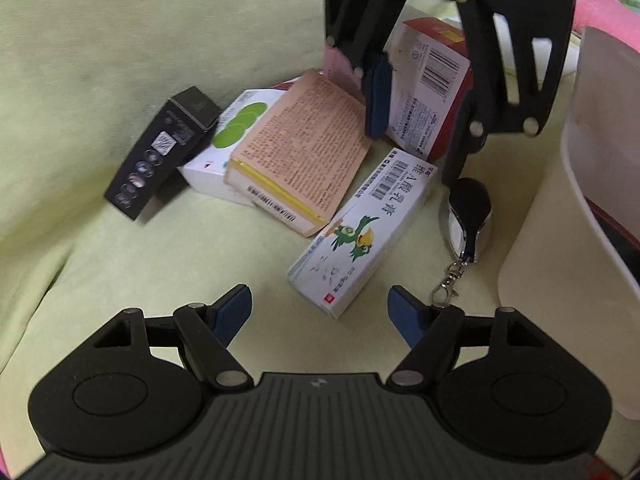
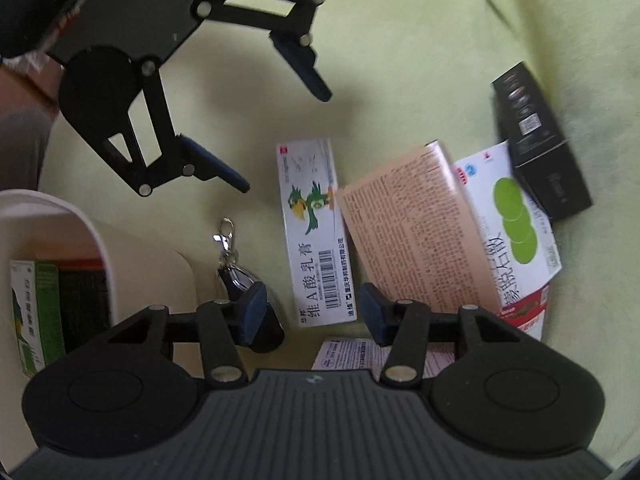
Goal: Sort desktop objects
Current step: 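Grasp the white parrot-printed box with the right gripper, then lift the parrot box and lower it into the white bin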
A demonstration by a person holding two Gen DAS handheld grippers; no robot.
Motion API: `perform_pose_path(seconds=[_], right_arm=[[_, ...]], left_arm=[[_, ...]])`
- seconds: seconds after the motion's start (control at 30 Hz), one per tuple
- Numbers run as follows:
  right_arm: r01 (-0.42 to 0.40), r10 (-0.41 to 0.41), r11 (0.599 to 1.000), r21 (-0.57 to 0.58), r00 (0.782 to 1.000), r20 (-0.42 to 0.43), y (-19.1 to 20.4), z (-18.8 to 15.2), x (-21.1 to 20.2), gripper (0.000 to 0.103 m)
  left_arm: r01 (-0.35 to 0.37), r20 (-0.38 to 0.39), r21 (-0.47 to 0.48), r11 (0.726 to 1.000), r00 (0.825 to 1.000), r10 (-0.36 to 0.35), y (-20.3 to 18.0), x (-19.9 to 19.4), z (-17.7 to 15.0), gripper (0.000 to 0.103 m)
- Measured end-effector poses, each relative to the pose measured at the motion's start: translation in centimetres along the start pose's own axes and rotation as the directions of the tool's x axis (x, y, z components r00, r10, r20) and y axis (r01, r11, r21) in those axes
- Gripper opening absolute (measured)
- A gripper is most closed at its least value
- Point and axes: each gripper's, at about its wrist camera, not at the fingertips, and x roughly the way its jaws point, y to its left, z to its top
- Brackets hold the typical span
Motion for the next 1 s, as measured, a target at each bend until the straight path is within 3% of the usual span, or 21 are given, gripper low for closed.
perform_pose_path(seconds=[0.23,0.3,0.37,0.63,1.0], right_arm=[[0.014,-0.015,1.0,-0.008,0.996,-0.093,-0.2,0.6,2.8,0.042],[0.021,-0.022,1.0,-0.014,0.994,-0.106,-0.1,0.5,3.5,0.041],[0.02,-0.021,1.0,-0.012,0.995,-0.099,0.0,0.3,3.8,0.034],[0.037,-0.038,0.999,-0.031,0.999,-0.034,0.6,-0.8,1.8,0.034],[0.109,-0.107,0.993,-0.039,0.993,0.058,2.7,-1.2,-5.0,0.034]], left_arm=[[0.046,-0.01,0.004,0.999,0.999,-0.046,0.8,1.1,0.1,0.061],[0.055,-0.02,0.007,0.998,0.998,-0.055,0.9,1.6,0.0,0.042],[0.063,-0.022,-0.003,0.998,0.998,-0.063,1.0,1.9,-0.2,0.04],[0.056,-0.001,-0.038,0.998,0.998,-0.056,1.2,1.0,-0.6,0.028],[-0.003,0.046,-0.052,0.999,0.999,0.005,1.1,-4.5,0.6,0.027]])
